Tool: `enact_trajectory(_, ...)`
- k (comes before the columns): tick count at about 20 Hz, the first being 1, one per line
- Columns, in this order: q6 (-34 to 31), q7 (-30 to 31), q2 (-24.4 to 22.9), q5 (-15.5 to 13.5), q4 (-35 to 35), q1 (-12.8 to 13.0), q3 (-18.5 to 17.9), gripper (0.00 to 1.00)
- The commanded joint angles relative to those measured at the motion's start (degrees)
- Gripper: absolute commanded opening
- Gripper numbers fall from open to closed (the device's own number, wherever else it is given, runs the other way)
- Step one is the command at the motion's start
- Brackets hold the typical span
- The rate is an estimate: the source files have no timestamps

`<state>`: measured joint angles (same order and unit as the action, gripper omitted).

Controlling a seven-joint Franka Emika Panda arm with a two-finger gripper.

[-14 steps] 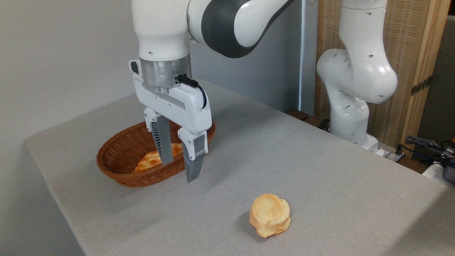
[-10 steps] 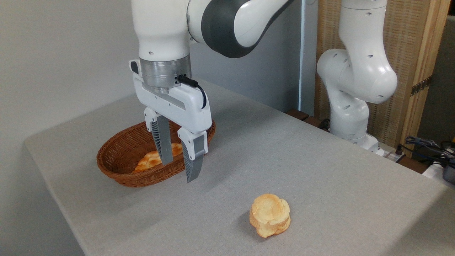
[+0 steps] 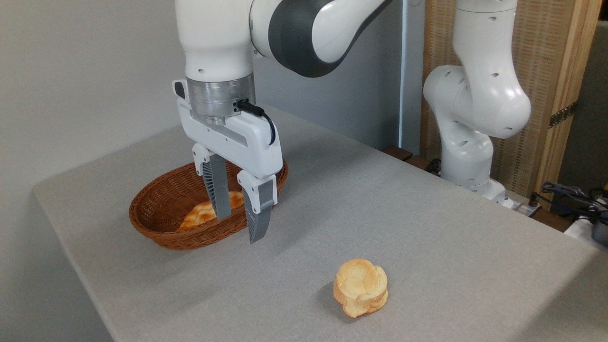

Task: Put bread into the basket

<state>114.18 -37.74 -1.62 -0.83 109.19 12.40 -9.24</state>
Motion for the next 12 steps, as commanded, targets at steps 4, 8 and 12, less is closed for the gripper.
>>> enact_trajectory(4, -0.3, -0.7, -0.6, 0.6, 0.2, 0.3, -0.5, 1.00)
enact_trajectory(8, -0.4, -0.8, -0.6, 0.6, 0.2, 0.3, -0.5, 1.00)
enact_trajectory(12, -0.5, -0.8, -0.7, 0.6, 0.2, 0.3, -0.5, 1.00)
